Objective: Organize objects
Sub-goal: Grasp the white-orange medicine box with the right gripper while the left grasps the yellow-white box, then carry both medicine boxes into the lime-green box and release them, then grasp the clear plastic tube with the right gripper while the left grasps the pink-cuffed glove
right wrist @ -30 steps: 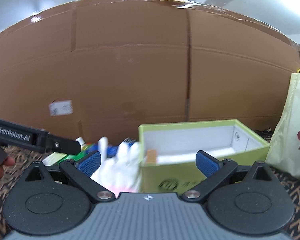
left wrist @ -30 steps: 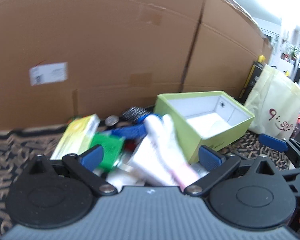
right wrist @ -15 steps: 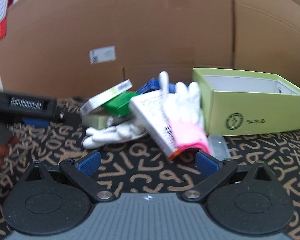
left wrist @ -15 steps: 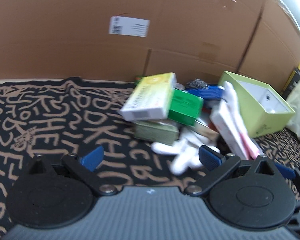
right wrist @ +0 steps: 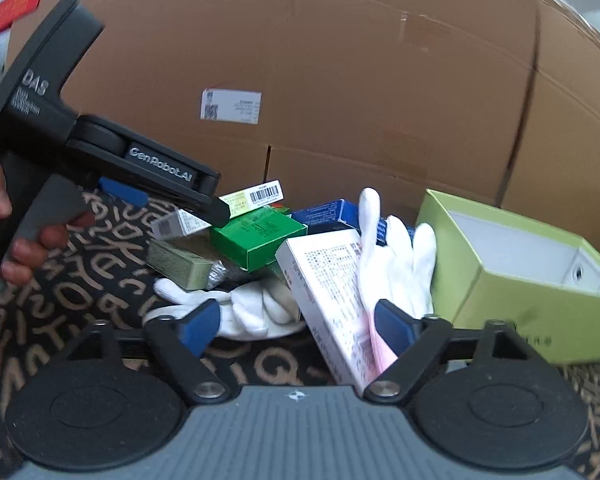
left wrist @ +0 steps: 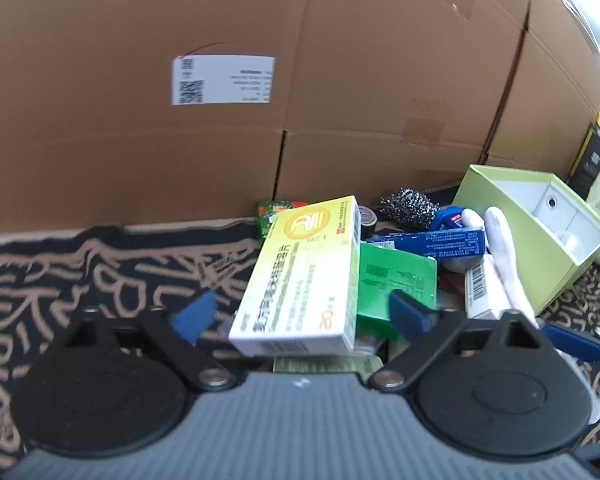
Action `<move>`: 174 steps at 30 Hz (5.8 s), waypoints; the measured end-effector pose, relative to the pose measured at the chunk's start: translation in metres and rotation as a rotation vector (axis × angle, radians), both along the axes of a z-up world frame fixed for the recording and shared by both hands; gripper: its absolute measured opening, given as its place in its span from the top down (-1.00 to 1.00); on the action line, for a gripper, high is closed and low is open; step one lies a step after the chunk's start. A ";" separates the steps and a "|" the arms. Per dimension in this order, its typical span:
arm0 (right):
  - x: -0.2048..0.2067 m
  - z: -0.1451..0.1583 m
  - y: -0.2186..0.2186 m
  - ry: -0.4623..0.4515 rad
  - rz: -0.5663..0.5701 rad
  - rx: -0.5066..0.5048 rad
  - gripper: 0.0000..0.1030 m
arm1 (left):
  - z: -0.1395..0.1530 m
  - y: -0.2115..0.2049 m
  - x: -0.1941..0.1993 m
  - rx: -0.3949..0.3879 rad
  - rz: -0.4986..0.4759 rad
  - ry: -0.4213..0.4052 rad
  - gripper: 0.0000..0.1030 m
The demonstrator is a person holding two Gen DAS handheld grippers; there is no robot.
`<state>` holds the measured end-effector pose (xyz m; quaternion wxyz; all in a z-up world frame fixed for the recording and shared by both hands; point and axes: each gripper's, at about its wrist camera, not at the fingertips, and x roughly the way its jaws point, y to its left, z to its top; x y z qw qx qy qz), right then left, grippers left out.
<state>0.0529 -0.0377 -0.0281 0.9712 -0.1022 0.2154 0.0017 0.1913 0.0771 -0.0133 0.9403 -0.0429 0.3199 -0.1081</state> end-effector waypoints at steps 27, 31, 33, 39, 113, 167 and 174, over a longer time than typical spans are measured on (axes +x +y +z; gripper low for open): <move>-0.019 0.028 -0.066 0.178 -0.126 0.354 -0.30 | -0.003 0.035 -0.069 0.157 -0.063 0.103 -0.78; -0.033 0.028 -0.060 0.145 -0.117 0.367 -0.52 | -0.007 0.030 -0.065 0.165 -0.074 0.125 -1.00; -0.031 0.025 -0.049 0.156 -0.106 0.361 -0.56 | -0.011 0.026 -0.064 0.186 -0.064 0.130 -1.00; -0.016 0.011 0.000 0.131 -0.172 0.157 -0.64 | -0.023 0.028 -0.048 0.175 0.003 0.170 -1.00; 0.007 0.083 -0.231 -0.180 -0.525 0.099 -0.81 | 0.078 -0.187 -0.026 0.063 -0.235 -0.149 -1.00; -0.075 0.001 -0.099 0.008 -0.453 0.119 -0.60 | -0.027 -0.140 -0.057 0.018 -0.199 0.122 0.13; -0.040 -0.009 -0.108 0.078 -0.370 0.188 -0.24 | -0.024 -0.085 -0.085 -0.048 -0.302 0.177 0.68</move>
